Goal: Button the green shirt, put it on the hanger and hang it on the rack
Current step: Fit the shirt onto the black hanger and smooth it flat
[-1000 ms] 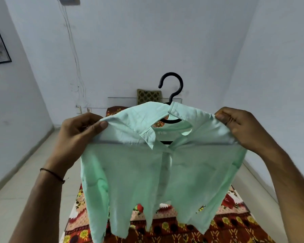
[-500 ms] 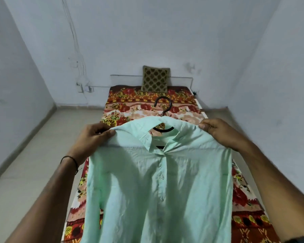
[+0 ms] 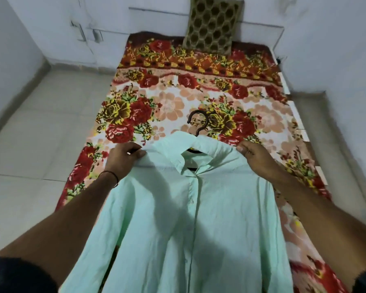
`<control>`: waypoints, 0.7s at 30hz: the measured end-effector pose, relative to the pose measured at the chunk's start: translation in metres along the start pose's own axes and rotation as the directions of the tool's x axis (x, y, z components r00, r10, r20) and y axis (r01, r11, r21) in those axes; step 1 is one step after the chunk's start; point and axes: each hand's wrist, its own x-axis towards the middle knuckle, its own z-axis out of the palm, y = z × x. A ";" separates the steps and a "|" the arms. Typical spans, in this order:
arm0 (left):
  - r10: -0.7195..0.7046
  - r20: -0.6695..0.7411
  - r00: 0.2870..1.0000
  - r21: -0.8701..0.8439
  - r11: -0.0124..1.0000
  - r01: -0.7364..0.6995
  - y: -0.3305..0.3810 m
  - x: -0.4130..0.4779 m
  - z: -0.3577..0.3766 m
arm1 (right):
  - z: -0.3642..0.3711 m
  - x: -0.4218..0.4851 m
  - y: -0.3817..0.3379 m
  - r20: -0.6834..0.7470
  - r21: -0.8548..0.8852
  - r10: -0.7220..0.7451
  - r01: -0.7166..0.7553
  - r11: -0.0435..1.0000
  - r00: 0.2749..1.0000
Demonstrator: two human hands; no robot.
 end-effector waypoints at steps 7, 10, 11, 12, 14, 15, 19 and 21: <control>-0.135 0.021 0.991 0.142 0.981 0.131 -0.097 0.073 0.129 | 0.115 0.087 0.136 0.133 0.030 0.083 -0.088 0.996 0.988; -0.219 0.017 0.976 0.126 0.969 0.215 -0.125 0.081 0.171 | 0.161 0.084 0.180 0.158 0.008 0.135 -0.138 0.990 0.978; -0.230 0.000 0.973 0.115 0.967 0.229 -0.134 0.083 0.184 | 0.174 0.082 0.193 0.126 -0.014 0.129 -0.128 0.992 0.984; -0.231 -0.029 0.973 0.103 0.967 0.233 -0.140 0.083 0.193 | 0.185 0.079 0.205 0.094 -0.027 0.135 -0.133 0.991 0.986; -0.229 -0.097 0.969 0.071 0.969 0.236 -0.149 0.085 0.206 | 0.195 0.083 0.220 0.056 -0.015 0.108 -0.107 0.994 0.993; -0.219 -0.125 0.968 0.058 0.972 0.228 -0.151 0.085 0.208 | 0.194 0.087 0.222 0.039 -0.004 0.088 -0.088 0.996 0.995; -0.200 -0.130 0.971 0.001 0.979 0.202 -0.152 0.082 0.211 | 0.184 0.095 0.229 0.099 0.025 0.059 -0.062 0.998 0.993; -0.189 -0.109 0.976 -0.011 0.982 0.189 -0.151 0.083 0.209 | 0.184 0.096 0.228 0.107 0.050 0.066 -0.072 0.996 0.992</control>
